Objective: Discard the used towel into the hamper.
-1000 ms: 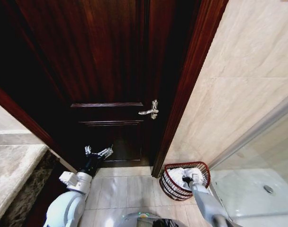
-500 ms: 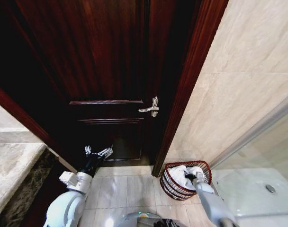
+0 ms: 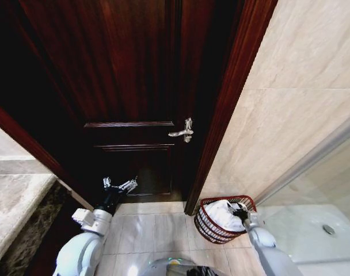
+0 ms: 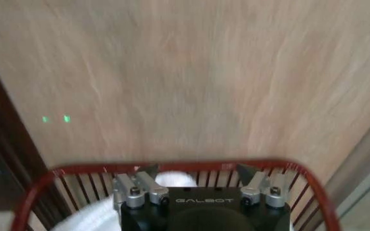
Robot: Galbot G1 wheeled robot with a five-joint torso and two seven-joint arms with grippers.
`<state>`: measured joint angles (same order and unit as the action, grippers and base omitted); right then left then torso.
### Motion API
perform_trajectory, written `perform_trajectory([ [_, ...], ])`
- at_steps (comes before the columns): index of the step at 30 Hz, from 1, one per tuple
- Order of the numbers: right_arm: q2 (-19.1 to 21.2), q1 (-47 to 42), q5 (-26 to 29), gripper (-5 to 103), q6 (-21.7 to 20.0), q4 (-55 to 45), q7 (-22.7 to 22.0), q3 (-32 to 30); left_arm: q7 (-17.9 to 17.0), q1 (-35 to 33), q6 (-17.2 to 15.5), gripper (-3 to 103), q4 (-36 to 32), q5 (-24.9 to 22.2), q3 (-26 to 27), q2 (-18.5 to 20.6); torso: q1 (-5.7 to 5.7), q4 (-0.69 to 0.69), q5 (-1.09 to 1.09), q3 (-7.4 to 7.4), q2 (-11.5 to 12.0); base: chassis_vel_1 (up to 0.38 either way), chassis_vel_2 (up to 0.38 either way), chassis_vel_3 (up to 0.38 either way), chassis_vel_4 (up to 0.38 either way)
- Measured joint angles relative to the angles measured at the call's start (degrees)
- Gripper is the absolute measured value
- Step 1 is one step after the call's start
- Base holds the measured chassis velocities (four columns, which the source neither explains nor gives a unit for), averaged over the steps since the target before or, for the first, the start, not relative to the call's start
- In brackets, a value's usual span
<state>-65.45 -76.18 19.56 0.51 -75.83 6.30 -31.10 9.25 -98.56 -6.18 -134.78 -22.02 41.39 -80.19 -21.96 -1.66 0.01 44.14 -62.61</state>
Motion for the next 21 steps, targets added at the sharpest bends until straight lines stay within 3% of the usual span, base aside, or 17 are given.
perform_trajectory([
  [6, -0.6, -8.6, 0.3, 100, 1.2, -13.2, -2.8, -3.8, 0.0, 0.0, 0.0, 99, 0.0, 0.0, 0.0, 0.0, -0.05, 0.00, 0.00, 0.06, -0.1, 0.000, 0.000, 0.000, 0.000],
  [21, -6.1, -27.5, -2.9, 100, 7.5, -41.8, -6.0, -7.6, 0.0, 0.0, 0.0, 99, 0.0, 0.0, 0.0, 0.0, -0.13, -0.01, 0.00, 0.15, -0.3, 0.000, 0.000, 0.000, 0.000],
])
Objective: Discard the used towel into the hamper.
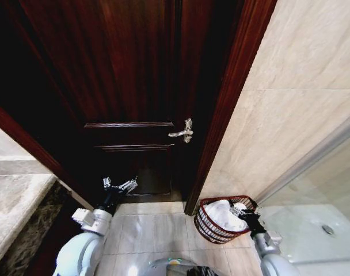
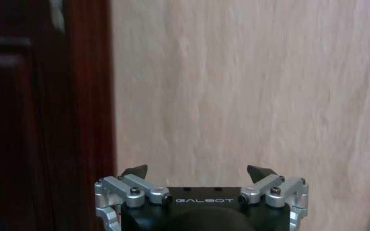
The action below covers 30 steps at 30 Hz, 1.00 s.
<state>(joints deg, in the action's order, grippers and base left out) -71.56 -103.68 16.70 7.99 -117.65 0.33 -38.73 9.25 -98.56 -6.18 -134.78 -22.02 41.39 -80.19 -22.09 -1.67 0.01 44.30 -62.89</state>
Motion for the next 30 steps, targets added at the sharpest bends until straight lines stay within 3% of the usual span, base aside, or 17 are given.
perform_trajectory([
  [15, -3.4, -4.5, -2.8, 100, 5.5, -8.7, -1.0, -2.1, 0.0, 0.0, 0.0, 99, 0.0, 0.0, 0.0, 0.0, -0.03, 0.00, -0.01, 0.04, -0.1, 0.000, 0.000, 0.000, 0.000],
  [30, -5.7, -5.8, -2.5, 100, 5.7, -15.2, -2.4, -3.7, 0.0, 0.0, 0.0, 99, 0.0, 0.0, 0.0, 0.0, -0.05, 0.00, -0.01, 0.05, -0.1, 0.000, 0.000, 0.000, 0.000],
])
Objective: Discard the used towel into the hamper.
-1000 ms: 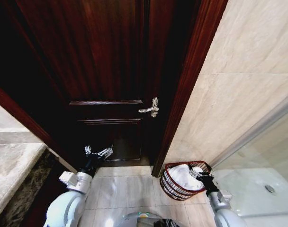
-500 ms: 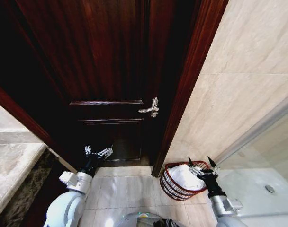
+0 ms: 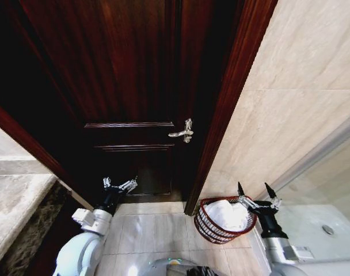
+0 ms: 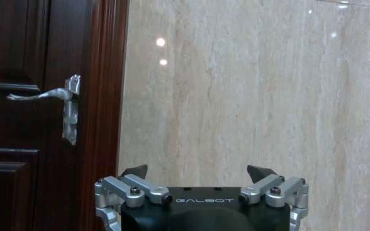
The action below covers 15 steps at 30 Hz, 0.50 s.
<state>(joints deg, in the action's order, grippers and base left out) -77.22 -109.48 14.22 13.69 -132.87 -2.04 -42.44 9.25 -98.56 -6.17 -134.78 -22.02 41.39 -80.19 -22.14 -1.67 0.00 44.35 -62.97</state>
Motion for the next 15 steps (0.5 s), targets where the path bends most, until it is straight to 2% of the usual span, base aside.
perform_trajectory([
  [15, 0.0, 0.1, 0.0, 100, -0.2, 0.0, -0.1, 0.1, 0.0, 0.0, 0.0, 99, 0.0, 0.0, 0.0, 0.0, -0.05, 0.00, 0.00, 0.06, -0.1, 0.000, 0.000, 0.000, 0.000],
])
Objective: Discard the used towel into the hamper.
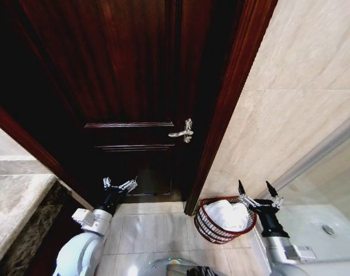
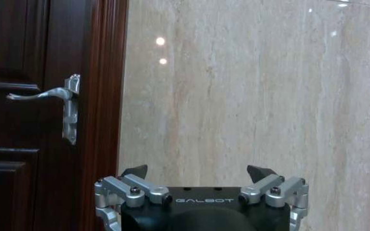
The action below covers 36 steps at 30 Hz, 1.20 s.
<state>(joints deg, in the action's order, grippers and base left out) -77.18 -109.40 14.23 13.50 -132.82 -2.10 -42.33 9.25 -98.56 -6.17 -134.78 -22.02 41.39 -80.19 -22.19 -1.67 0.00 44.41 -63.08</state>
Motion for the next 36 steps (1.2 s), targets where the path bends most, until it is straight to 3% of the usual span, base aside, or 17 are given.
perform_trajectory([
  [36, 0.1, 0.1, 0.1, 100, -0.1, 0.2, 0.1, 0.0, 0.0, 0.0, 0.0, 99, 0.0, 0.0, 0.0, 0.0, -2.20, -0.01, 0.00, 2.63, -4.9, 0.000, 0.000, 0.000, 0.000],
])
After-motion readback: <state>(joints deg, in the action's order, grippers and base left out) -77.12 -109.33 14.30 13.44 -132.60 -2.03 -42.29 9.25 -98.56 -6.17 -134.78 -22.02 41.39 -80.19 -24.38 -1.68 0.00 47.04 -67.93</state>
